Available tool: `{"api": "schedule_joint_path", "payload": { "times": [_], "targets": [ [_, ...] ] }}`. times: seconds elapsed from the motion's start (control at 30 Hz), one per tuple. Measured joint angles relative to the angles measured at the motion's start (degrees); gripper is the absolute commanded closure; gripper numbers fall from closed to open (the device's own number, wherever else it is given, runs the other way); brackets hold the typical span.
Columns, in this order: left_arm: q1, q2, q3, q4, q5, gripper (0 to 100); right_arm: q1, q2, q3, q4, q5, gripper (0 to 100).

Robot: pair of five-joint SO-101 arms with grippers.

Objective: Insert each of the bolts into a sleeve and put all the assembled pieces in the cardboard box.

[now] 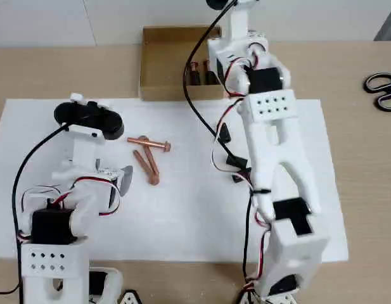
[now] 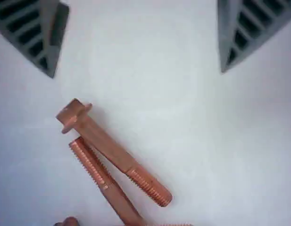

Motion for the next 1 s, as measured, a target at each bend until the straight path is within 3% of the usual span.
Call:
{"api": "schedule_joint_path", "payload": {
  "times": [0.47,0.73,1.0],
  "targets": [
    [0.0,0.0,0.0,0.0,0.0,79,0.0,-23.6,-0.2,40.2,0.0,74.9],
    [0.0,0.0,0.0,0.0,0.0,79,0.0,-27.2,6.1,41.1,0.0,75.0],
    [0.0,0.0,0.0,0.7,0.0,79,1.2,-12.7,10.1,36.8,2.4,75.1]
  ]
}}
